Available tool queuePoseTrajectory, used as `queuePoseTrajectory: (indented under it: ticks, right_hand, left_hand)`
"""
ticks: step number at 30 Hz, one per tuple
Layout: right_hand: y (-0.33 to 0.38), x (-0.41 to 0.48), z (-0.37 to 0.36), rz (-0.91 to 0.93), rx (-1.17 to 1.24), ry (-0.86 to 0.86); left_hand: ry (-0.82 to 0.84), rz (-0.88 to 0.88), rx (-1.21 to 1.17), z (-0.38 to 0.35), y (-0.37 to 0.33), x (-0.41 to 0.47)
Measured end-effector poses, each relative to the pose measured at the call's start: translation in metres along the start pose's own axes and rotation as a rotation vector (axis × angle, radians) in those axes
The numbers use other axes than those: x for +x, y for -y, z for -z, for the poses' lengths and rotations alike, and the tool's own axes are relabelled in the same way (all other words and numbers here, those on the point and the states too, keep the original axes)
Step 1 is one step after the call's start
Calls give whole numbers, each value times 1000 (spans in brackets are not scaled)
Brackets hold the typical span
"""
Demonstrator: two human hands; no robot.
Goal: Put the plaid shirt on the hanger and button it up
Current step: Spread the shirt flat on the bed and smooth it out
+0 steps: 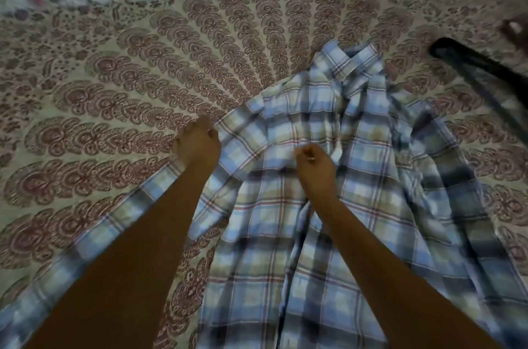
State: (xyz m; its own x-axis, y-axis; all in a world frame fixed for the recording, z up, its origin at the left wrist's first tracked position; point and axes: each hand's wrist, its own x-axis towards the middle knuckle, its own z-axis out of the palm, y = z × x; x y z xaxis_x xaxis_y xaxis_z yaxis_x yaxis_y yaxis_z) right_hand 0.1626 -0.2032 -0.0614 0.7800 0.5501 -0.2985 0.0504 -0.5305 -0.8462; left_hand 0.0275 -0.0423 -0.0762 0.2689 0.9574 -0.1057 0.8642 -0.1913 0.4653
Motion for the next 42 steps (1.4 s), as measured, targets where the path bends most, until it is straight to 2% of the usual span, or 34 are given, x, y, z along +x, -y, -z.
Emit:
queuePoseTrajectory:
  ticks: [3,6,11,13,16,21,24,26,28,32,36,39,42]
  right_hand:
    - [15,42,-10,197,-204,-84]
    - [21,88,-26,380,-466,66]
    - [19,146,-41,399,-997,341]
    - [21,163,-52,437,-1093,405]
    - [31,189,-75,436,-1040,395]
    - [44,219,-82,373,-1041,413]
    - [38,205,-87,360,-977,308]
    - [31,174,-97,367,-894,194]
    - [22,132,-109,357,-818,161]
    - [12,43,-130,362,-734,204]
    - [11,-17,-146,441,-789,221]
    - [8,-51,-150,510,-811,328]
    - [5,-82,-155,561,-844,378]
  left_hand:
    - [83,63,-50,-12,-10,26]
    - [198,-59,55,-30,-18,42]
    - [-16,-92,333,-20,-8,92]
    - [-43,-190,448,-14,4,121]
    - [-40,-309,545,-14,16,163]
    - [-56,-210,405,-20,19,175]
    - [-30,-272,403,-21,30,155]
    - [0,-290,409,-14,50,132]
    - [-21,-252,351,-2,77,104]
    - [-21,-121,341,26,132,39]
    - [-42,20,404,48,178,-25]
    - [-67,131,395,60,207,-61]
    - [-55,127,357,80,232,-76]
